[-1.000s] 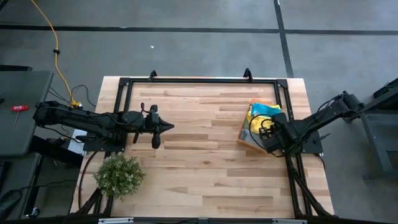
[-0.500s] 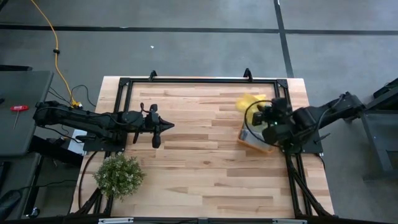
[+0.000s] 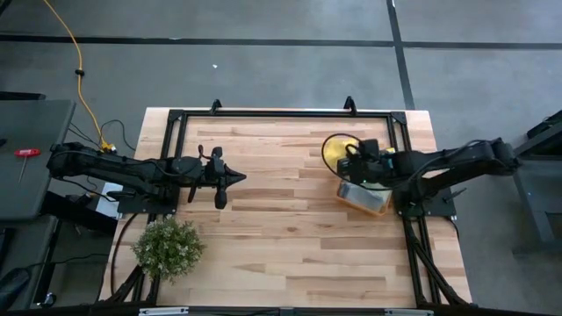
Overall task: Fold microfiber towels
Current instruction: Put the folded yellow microfiber cloth into the orange bin, then return to Home Position
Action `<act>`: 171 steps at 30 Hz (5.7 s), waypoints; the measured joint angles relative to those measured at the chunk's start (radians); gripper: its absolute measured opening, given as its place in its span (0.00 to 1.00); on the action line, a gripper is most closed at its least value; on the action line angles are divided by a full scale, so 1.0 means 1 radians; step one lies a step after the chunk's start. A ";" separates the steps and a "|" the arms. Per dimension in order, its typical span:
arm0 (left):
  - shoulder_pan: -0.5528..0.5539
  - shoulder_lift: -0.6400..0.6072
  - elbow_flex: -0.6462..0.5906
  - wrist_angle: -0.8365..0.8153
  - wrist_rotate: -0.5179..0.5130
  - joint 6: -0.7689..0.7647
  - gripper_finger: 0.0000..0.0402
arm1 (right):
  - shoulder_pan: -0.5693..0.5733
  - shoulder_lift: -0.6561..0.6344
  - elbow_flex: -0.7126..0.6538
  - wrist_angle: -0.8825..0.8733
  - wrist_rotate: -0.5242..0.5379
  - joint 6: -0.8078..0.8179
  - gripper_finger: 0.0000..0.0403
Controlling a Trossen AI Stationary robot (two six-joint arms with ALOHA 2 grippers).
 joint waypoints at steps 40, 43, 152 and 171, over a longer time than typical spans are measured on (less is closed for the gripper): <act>0.000 0.000 0.000 0.000 -0.003 0.008 0.00 | 0.237 0.019 -0.103 -0.526 -0.249 0.565 0.00; 0.000 0.000 0.000 0.000 -0.003 0.008 0.00 | 0.236 0.056 -0.103 -0.524 -0.249 0.558 0.00; 0.000 -0.846 -0.407 -0.070 0.194 0.007 0.00 | -0.195 -0.237 -0.661 1.390 -0.747 -1.038 0.00; 0.000 -0.831 -0.407 -0.071 0.187 -0.018 0.00 | -0.210 -0.889 -0.818 0.953 -0.794 -1.021 0.00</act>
